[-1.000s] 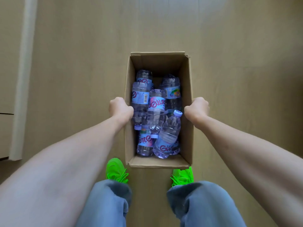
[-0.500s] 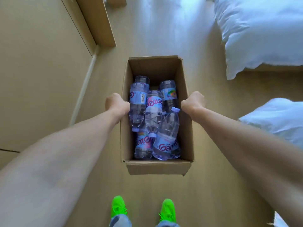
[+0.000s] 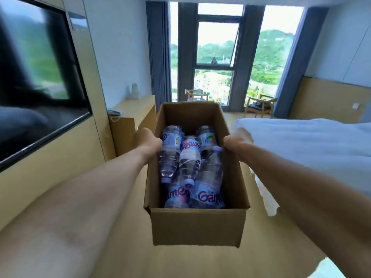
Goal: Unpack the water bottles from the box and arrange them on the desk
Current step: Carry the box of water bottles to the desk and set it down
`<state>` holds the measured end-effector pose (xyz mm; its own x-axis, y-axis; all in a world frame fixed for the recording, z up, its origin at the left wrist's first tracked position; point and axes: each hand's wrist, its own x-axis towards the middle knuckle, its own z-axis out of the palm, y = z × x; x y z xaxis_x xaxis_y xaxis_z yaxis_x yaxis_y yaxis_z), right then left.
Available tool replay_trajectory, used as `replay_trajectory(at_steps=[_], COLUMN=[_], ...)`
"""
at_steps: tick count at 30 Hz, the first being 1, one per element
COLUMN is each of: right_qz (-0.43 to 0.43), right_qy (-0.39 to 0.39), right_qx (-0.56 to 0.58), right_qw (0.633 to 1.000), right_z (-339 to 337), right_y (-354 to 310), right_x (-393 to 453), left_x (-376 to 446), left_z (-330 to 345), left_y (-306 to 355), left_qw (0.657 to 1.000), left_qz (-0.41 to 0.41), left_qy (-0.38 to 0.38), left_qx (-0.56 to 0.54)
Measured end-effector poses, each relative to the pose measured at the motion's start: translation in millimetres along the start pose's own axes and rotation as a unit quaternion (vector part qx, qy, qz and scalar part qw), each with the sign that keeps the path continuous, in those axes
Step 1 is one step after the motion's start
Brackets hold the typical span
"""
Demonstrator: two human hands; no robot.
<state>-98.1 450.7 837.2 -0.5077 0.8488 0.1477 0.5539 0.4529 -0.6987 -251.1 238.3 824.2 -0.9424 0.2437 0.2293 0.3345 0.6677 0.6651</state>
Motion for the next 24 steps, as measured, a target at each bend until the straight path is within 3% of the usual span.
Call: replay_trajectory(at_steps=[9, 18, 24], right_qz=[0.068, 0.063, 0.066], right_qy=[0.007, -0.009, -0.027], right_qx=[0.049, 0.058, 0.063], right_qw=[0.996, 0.996, 0.995], right_z=[63.2, 159.7, 255.2], right_y=[-79.5, -130.5, -139.5], right_x=[147.9, 318.1, 473.6], left_x=[193.0, 370.4, 516.6], left_z=[13.8, 84.6, 166.5], left_y=[28.8, 25.5, 21.6], left_qw=[0.997, 0.998, 0.999], left_qz=[0.073, 0.057, 0.01], left_qy=[0.006, 0.029, -0.009], left_qx=[0.021, 0.021, 0.029])
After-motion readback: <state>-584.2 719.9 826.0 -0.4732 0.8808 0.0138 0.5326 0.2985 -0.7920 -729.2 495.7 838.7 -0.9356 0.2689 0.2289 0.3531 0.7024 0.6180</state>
